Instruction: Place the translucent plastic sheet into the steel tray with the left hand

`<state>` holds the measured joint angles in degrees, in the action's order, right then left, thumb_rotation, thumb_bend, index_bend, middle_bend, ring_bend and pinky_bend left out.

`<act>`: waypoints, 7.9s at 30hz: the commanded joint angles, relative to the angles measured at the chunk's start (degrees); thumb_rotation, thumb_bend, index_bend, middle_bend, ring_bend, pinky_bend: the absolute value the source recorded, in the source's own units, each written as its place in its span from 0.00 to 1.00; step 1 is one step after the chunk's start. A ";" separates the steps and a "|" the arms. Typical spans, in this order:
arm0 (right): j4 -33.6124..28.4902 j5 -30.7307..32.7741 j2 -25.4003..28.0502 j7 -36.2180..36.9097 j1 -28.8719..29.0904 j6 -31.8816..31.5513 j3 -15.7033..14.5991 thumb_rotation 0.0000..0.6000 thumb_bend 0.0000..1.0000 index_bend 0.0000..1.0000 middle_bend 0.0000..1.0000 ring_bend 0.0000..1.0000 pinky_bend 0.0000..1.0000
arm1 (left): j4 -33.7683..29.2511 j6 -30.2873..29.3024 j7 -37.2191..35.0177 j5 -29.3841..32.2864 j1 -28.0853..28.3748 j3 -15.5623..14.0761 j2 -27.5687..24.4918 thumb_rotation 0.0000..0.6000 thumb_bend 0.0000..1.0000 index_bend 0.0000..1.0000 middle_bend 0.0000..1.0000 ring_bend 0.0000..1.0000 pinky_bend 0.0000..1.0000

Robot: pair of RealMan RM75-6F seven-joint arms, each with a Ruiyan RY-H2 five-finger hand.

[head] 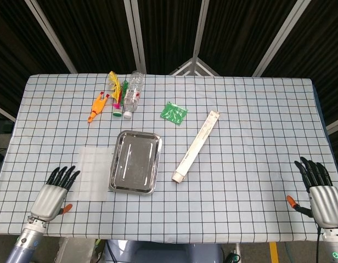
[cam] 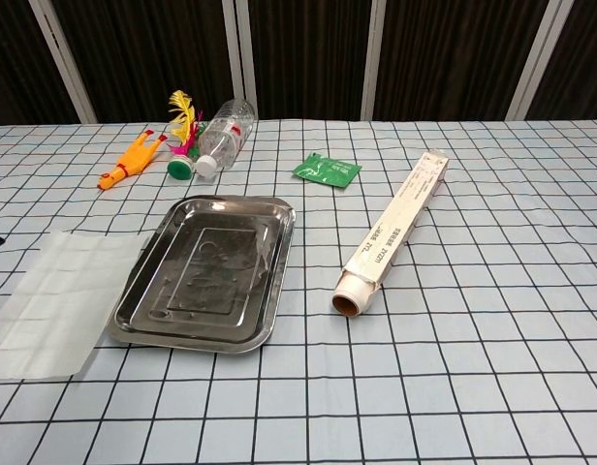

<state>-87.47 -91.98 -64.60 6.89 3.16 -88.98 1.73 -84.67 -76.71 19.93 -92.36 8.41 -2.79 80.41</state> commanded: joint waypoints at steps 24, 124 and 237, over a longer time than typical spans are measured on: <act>-0.01 0.26 0.24 0.58 -0.26 -0.23 0.01 1.00 0.29 0.00 0.00 0.00 0.04 | 6.64 4.12 3.37 2.59 2.93 0.63 8.79 1.00 0.26 0.00 0.00 0.00 0.00; -0.45 0.21 0.44 0.77 -0.55 -0.12 -0.16 1.00 0.29 0.00 0.00 0.00 0.04 | 25.08 5.47 4.26 11.56 13.05 9.87 18.38 1.00 0.45 0.37 0.00 0.00 0.00; -0.70 -0.16 0.83 2.56 -0.68 -0.37 -0.32 1.00 0.29 0.00 0.00 0.00 0.04 | 2.90 2.76 15.90 1.19 16.95 1.61 6.31 1.00 0.53 0.62 0.04 0.00 0.00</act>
<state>-88.17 -92.13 -63.76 9.47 2.47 -89.36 1.41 -81.73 -73.99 35.68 -91.63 25.65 -1.36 86.93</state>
